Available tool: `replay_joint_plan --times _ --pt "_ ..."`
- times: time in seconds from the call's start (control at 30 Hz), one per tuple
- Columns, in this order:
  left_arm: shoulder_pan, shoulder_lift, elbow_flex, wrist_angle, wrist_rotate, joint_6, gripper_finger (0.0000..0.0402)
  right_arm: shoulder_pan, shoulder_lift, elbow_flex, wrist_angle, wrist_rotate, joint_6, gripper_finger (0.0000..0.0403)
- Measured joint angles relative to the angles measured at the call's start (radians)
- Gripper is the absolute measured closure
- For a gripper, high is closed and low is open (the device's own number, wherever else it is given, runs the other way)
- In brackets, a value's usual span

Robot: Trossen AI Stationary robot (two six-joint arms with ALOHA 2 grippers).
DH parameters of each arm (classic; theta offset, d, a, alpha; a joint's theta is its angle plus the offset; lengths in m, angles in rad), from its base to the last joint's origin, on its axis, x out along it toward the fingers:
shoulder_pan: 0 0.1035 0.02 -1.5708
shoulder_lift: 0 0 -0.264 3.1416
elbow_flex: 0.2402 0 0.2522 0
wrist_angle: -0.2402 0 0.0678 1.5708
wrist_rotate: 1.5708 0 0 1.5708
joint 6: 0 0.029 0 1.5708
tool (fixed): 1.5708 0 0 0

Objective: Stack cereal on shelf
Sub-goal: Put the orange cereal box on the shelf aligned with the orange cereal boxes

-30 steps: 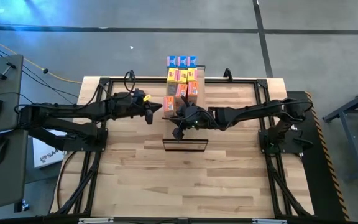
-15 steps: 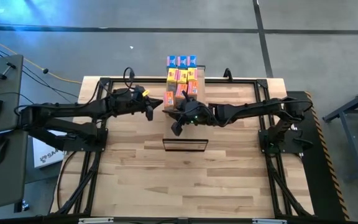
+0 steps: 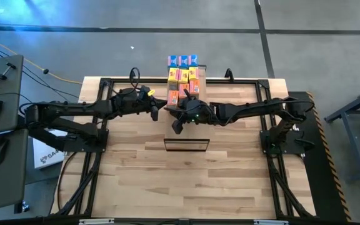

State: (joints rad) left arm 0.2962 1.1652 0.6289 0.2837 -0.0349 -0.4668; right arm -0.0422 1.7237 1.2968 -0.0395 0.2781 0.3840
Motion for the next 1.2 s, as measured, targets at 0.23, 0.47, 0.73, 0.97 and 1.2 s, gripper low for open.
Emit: replay_joint_plan --times 0.23,0.47,0.73,0.97,1.2 --pt "0.000 -0.008 0.000 -0.005 0.000 0.000 0.0401 -0.024 0.000 0.000 -0.009 -0.002 -0.012 0.0403" --pt "0.000 -0.008 0.000 -0.008 -0.002 0.000 0.0401 -0.034 0.000 0.000 -0.016 0.003 -0.001 0.0403" --pt "0.000 -0.008 0.000 -0.008 -0.010 0.000 0.0401 -0.045 0.000 0.000 -0.013 0.012 0.003 0.0403" --pt "0.019 -0.008 0.000 -0.005 0.011 -0.001 0.0401 -0.027 -0.024 0.000 -0.017 -0.047 -0.024 0.0403" --pt "-0.014 -0.009 0.000 -0.008 0.156 0.024 0.0401 0.029 -0.133 0.000 -0.160 -0.020 -0.054 0.0403"
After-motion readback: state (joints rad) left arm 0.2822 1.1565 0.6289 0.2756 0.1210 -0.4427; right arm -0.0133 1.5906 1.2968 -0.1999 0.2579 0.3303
